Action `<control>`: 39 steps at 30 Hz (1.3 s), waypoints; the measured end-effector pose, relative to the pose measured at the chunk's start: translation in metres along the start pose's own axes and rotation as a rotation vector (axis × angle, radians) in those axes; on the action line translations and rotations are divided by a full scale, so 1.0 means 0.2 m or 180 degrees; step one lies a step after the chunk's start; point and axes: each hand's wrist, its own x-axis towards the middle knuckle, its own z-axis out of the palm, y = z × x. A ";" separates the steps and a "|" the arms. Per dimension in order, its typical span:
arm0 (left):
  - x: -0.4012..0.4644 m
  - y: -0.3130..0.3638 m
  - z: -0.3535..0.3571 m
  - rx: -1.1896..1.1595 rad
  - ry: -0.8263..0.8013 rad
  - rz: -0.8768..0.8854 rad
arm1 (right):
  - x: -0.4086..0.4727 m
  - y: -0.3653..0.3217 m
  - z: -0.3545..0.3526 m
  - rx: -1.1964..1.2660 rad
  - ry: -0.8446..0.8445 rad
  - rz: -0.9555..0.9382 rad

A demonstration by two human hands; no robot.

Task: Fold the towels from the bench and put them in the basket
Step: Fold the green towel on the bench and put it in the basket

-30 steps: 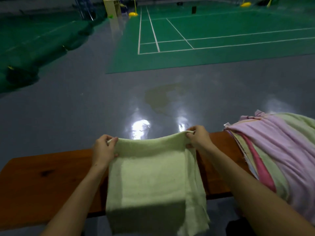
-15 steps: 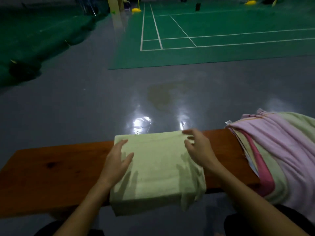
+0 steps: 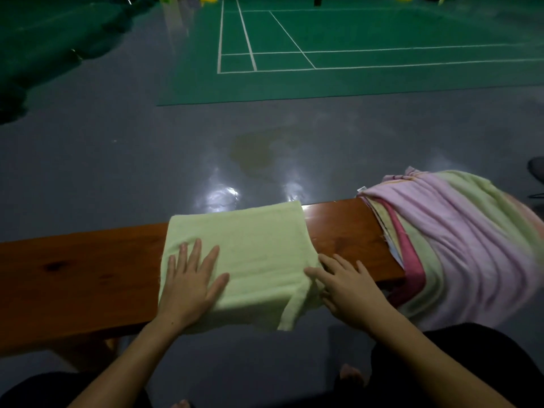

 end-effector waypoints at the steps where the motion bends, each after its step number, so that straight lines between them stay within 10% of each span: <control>1: 0.01 0.00 0.00 -0.0012 -0.0003 0.0007 | 0.00 0.01 -0.01 0.0093 0.0104 0.0013; 9: 0.02 0.00 -0.02 -0.0177 -0.0039 0.0032 | 0.07 -0.10 0.02 0.0926 0.0625 0.1157; 21: 0.02 -0.04 -0.01 -0.0201 0.0015 0.0081 | 0.09 -0.09 0.00 0.3525 0.1011 0.1031; 31: 0.02 0.00 -0.04 0.0011 0.0080 -0.0062 | 0.20 -0.19 0.04 0.0759 0.1482 0.0357; 39: 0.02 -0.07 -0.04 0.0112 0.0152 -0.0027 | 0.37 -0.30 0.16 0.0155 0.0505 0.0070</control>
